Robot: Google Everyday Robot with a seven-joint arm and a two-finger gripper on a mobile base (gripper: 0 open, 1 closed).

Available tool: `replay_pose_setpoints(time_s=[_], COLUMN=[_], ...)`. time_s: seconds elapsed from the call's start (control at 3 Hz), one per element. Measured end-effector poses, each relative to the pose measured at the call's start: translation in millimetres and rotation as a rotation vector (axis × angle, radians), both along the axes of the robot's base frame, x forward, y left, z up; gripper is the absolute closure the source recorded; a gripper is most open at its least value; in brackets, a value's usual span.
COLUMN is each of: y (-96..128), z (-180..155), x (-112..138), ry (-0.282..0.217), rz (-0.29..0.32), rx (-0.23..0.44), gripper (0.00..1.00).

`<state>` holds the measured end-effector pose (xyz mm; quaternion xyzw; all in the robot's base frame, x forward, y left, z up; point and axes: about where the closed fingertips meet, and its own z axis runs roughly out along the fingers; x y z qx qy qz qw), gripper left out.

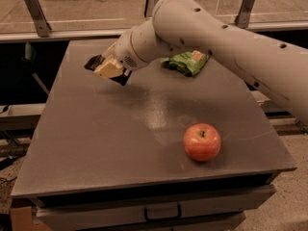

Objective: Move rxbar chocolate near green rice chip bag

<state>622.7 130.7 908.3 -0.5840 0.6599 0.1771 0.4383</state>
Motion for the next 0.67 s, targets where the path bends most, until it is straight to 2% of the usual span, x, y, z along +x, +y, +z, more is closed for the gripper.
replay_pose_setpoints(time_s=[0.67], y=[-154], z=[13], x=[2], ry=[-0.082], rz=[-0.280], rx=[-0.106], gripper=[1.00])
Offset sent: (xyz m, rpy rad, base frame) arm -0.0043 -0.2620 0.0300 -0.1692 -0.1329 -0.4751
